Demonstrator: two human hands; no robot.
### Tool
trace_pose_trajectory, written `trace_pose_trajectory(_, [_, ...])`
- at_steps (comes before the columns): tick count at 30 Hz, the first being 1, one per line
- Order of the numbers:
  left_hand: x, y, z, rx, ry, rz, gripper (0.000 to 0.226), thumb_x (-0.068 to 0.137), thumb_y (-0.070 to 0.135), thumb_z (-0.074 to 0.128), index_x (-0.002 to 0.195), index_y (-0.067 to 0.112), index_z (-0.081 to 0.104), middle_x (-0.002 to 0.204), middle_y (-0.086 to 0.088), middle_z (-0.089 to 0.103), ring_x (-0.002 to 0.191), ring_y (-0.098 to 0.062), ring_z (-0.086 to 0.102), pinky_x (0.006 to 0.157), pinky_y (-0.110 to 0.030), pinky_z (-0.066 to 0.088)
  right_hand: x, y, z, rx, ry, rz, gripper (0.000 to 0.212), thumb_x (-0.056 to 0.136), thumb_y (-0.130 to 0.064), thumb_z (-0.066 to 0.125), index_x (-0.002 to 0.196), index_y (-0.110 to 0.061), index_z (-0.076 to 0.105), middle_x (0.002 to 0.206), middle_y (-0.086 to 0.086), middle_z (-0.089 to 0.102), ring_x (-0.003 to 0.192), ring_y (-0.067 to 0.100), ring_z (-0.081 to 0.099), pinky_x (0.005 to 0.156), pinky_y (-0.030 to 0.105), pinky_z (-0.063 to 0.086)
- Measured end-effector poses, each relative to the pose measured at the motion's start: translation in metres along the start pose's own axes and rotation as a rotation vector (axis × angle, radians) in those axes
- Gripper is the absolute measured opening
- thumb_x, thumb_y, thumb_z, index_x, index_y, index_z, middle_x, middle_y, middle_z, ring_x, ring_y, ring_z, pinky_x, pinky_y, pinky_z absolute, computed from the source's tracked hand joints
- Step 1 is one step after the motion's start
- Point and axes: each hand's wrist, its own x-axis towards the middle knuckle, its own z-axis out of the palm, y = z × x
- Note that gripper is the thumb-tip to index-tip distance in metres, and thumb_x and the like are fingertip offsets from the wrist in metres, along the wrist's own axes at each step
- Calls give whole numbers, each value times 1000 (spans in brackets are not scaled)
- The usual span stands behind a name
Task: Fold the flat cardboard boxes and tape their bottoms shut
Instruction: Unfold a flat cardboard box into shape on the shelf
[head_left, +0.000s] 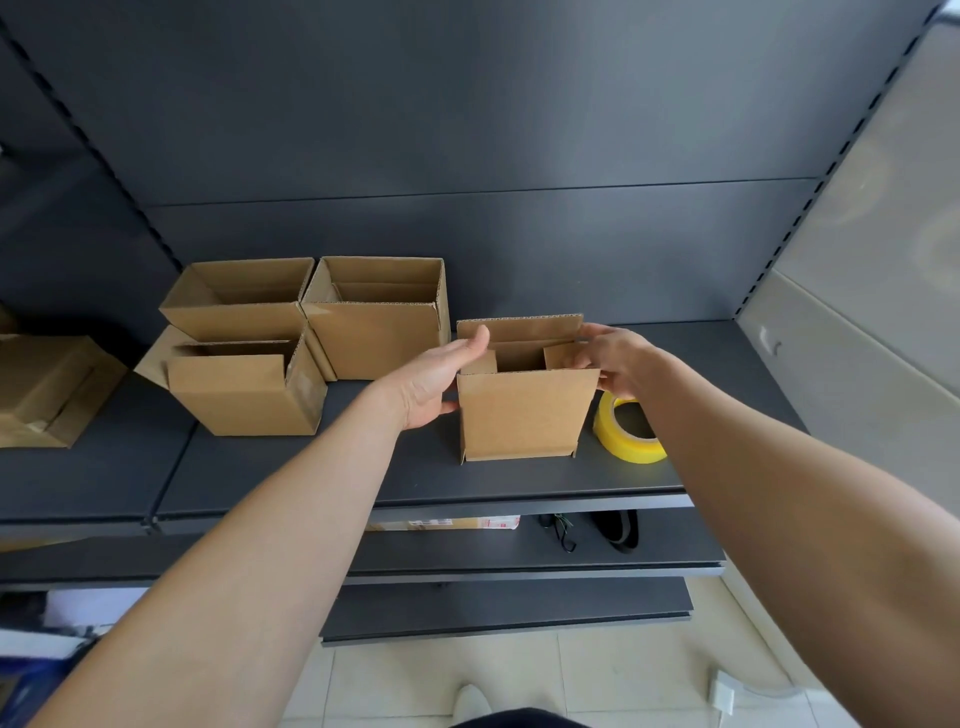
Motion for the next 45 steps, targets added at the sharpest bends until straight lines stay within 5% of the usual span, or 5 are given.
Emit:
trace_pose_trajectory(13, [2,-6,-5,1,-54,13,72,84,18,70,145,29,32,153,7,29,140,-20,25,114,-48,15,-10,-8,2,179,-82,51,60,82,-67,55,125,-26,50,127,9,54,109,34,58,93,48,51])
trace_pose_trajectory(22, [13,-8,3,112,213,112,53,79,15,76,122,18,43,104,0,56,103,-20,53,95,-40,47,-16,-8,9,167,-39,48,66,77,-72,56,125,-26,50,132,6,52,104,31,60,84,47,55])
trace_pose_trajectory(28, [15,-11,7,185,309,149,65,79,15,77,124,17,31,99,-6,50,92,-15,53,72,-21,45,-17,-8,13,188,19,46,63,79,-68,59,124,-25,48,130,3,52,96,27,62,76,44,57])
trace_pose_trajectory(35, [15,-16,7,204,319,164,95,77,13,78,140,39,12,143,-10,22,128,-26,35,105,-42,41,-13,-6,17,180,82,47,44,86,-57,60,116,-26,53,110,2,56,104,27,59,93,47,51])
trace_pose_trajectory(45, [20,-20,6,142,317,224,48,80,12,76,113,32,47,129,-3,41,118,-23,43,88,-33,50,-13,-2,16,234,57,28,30,93,-25,59,122,-16,56,105,6,60,97,24,60,88,41,54])
